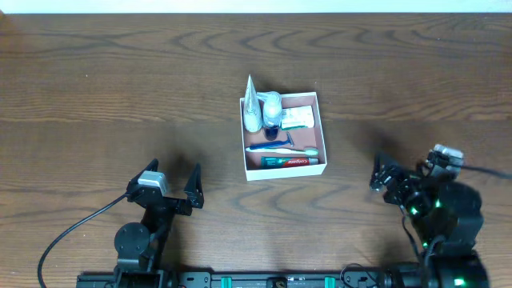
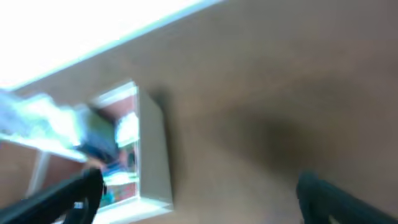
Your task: Pack container
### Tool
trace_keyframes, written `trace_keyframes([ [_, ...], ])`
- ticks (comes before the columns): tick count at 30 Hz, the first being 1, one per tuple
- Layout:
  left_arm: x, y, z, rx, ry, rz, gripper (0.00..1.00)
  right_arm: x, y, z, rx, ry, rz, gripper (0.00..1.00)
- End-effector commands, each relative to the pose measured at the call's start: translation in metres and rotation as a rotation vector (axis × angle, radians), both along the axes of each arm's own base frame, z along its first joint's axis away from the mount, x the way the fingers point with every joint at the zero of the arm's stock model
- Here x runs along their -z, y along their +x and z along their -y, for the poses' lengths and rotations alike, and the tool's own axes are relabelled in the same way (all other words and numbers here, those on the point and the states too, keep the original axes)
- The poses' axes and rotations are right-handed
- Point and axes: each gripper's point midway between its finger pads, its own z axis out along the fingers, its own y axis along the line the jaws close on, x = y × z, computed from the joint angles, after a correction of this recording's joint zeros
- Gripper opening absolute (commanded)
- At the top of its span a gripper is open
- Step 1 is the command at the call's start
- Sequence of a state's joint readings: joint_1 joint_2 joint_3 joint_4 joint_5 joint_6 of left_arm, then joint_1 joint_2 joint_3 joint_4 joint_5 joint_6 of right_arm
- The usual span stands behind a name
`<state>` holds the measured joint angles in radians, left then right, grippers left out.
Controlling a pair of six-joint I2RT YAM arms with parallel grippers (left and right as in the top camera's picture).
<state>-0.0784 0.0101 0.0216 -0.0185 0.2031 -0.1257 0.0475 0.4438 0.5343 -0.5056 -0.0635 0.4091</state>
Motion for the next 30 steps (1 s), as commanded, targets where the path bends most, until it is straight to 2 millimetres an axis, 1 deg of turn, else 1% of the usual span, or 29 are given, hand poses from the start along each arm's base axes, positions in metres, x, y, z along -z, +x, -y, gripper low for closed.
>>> trace_keyframes([
  [1,0.015,-0.001,0.001,0.010,0.018,-0.041,0.98,-0.007,0.003,-0.014,-0.120,-0.080,0.176,0.99],
  [3,0.015,-0.001,0.001,0.010,0.018,-0.041,0.98,-0.020,0.005,-0.017,-0.145,-0.145,0.333,0.99],
  [5,0.015,-0.001,0.001,0.010,0.018,-0.041,0.98,-0.023,0.003,-0.016,-0.148,-0.195,0.405,0.99],
  [8,0.015,-0.001,0.001,0.010,0.018,-0.041,0.98,-0.019,-0.001,-0.012,-0.141,-0.265,0.456,0.99],
  [14,0.015,-0.001,0.001,0.010,0.018,-0.041,0.98,-0.003,-0.004,-0.001,-0.099,-0.305,0.478,0.99],
  [19,0.015,-0.001,0.001,0.010,0.018,-0.041,0.98,0.001,-0.003,0.001,-0.079,-0.313,0.543,0.99],
  [24,0.015,-0.001,0.001,0.010,0.018,-0.041,0.98,0.020,0.001,0.003,-0.078,-0.332,0.514,0.99],
  [28,0.015,-0.001,0.001,0.010,0.018,-0.041,0.98,0.021,0.001,0.003,-0.094,-0.415,0.514,0.99],
  [30,0.015,-0.001,0.001,0.010,0.018,-0.040,0.98,0.028,0.001,0.003,-0.108,-0.454,0.490,0.99],
])
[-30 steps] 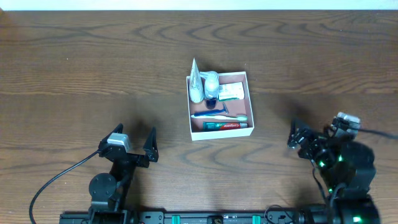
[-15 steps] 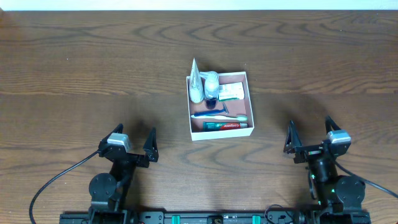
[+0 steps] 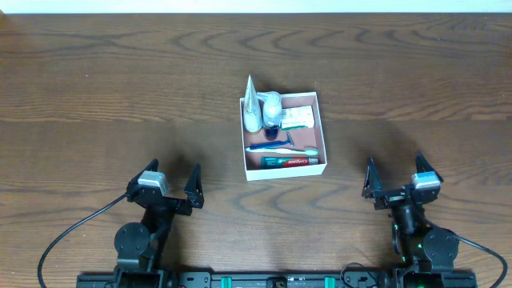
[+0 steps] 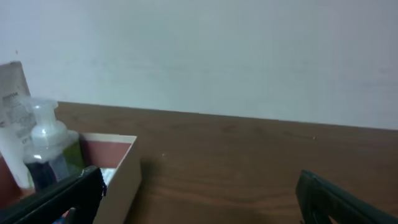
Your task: Pack container
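Note:
A white box (image 3: 244,144) with a reddish floor stands at the table's middle, holding a white tube (image 3: 253,106), a small clear bottle (image 3: 272,106), a green-white packet (image 3: 298,118), a toothbrush (image 3: 282,150) and a toothpaste box (image 3: 292,162). My right gripper (image 3: 398,181) rests open near the front right, nothing between its fingers. In the right wrist view the box corner (image 4: 127,171), tube (image 4: 13,106) and bottle (image 4: 45,134) show at left, between spread fingertips (image 4: 71,196). My left gripper (image 3: 169,182) stands open at the front left, empty.
Brown wood table (image 3: 96,96) all round the box. A pale wall (image 4: 217,56) rises behind the table's far edge. Black cables (image 3: 76,228) run from the arm bases along the front edge.
My right arm has drawn back toward the front edge and levelled out; its wrist camera, then tilted down at the box, now looks flat across the table. Box contents and left arm are unchanged.

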### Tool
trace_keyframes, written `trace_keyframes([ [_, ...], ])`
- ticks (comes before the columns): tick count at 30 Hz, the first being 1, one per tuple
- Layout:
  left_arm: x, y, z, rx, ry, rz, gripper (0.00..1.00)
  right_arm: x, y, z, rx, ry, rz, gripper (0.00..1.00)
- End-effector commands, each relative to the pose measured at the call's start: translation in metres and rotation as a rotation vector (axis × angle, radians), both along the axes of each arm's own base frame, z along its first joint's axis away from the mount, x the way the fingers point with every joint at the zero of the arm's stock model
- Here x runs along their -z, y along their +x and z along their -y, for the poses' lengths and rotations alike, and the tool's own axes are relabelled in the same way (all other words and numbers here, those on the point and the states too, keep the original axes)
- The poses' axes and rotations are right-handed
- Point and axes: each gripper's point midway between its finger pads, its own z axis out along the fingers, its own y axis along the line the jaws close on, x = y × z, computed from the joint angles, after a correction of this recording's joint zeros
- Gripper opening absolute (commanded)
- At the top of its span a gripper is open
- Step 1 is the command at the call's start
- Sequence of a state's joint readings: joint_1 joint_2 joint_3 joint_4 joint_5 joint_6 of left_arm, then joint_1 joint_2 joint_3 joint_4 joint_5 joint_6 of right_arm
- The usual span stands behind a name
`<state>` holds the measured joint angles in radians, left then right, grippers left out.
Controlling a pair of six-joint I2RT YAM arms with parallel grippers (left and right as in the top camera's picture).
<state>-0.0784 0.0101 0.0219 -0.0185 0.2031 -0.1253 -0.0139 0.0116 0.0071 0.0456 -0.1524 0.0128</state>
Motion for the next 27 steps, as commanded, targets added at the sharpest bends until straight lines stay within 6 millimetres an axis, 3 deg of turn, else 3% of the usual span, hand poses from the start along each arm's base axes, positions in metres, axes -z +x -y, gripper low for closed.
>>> trace_keyframes([
  [1,0.015,-0.001,0.001,0.010,0.018,-0.041,0.98,0.010,0.000,0.003,0.016,-0.103,-0.024,0.99],
  [4,0.015,-0.001,0.001,0.010,0.018,-0.041,0.98,0.025,0.000,0.003,0.013,-0.124,-0.083,0.99],
  [27,0.015,-0.001,0.001,0.010,0.018,-0.041,0.98,0.025,0.000,0.006,0.031,-0.123,-0.086,0.99],
])
